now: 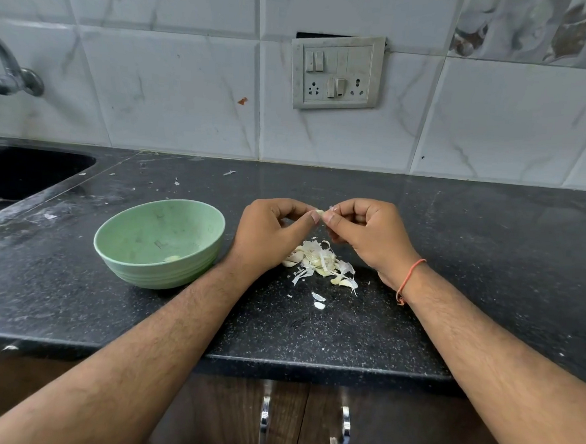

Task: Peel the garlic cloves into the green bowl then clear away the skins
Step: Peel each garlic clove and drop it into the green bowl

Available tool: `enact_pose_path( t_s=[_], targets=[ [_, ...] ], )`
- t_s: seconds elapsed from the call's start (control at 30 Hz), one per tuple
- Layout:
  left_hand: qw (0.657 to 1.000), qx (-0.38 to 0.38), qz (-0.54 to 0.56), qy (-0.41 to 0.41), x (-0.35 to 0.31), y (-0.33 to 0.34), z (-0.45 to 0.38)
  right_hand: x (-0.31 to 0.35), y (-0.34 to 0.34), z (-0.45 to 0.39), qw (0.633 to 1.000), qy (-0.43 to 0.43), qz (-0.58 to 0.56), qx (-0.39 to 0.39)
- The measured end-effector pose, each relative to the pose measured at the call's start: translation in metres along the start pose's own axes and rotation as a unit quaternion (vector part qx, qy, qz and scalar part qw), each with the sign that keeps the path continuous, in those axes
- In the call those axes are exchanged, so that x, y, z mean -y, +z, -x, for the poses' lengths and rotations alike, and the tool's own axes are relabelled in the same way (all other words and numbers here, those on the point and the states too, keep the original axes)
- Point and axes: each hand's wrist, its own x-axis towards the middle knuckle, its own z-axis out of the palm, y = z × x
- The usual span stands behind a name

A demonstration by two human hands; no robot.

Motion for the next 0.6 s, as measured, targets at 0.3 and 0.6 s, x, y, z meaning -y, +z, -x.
enact_pose_path(
  t_s=[0.3,0.6],
  targets=[
    [0.999,-0.002,-0.044,0.009,0.005,0.001,-0.001,-0.005,0.004,-0.001,0.996,-0.021,0.075,0.034],
    [0.999,-0.016,0.033,-0.032,0.009,0.002,-0.004,0.006,0.001,0.0,1.0,0.017,0.006,-0.007]
  ],
)
